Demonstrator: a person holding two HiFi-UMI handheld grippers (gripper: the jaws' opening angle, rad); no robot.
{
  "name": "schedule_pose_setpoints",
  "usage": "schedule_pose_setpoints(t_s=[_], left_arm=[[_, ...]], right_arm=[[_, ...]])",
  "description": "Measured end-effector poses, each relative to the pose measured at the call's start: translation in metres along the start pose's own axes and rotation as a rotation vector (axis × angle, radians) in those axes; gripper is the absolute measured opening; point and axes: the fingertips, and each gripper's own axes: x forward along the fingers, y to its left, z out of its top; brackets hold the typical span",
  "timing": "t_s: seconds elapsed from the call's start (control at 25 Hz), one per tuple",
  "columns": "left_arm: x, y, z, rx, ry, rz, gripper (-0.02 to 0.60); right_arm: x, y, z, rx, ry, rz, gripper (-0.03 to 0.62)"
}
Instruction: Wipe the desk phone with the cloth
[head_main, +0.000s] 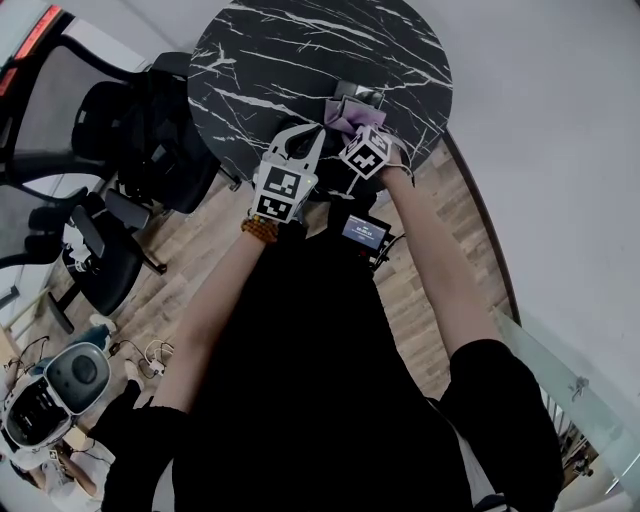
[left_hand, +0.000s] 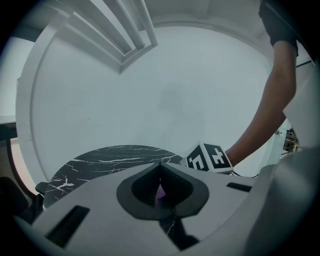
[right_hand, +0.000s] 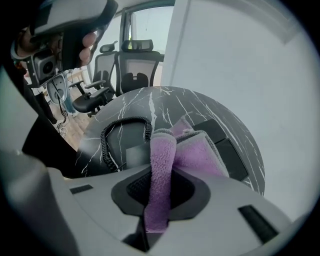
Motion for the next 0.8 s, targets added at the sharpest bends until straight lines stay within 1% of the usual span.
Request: schedule_pose_setpoints(t_s=[0.28, 0.8], left_arm=[[-0.006, -0.001, -0.002, 0.009, 0.001, -0.005, 0.012], [-0.007, -0.004, -0.005, 0.013, 0.004, -0.002, 0.012]], right_arm=[[0.003, 0.007, -0.002, 0.007, 0.0, -0.013, 0.061], [0.008, 0.035, -0.011, 0.03, 0.0, 0.014, 0.061]])
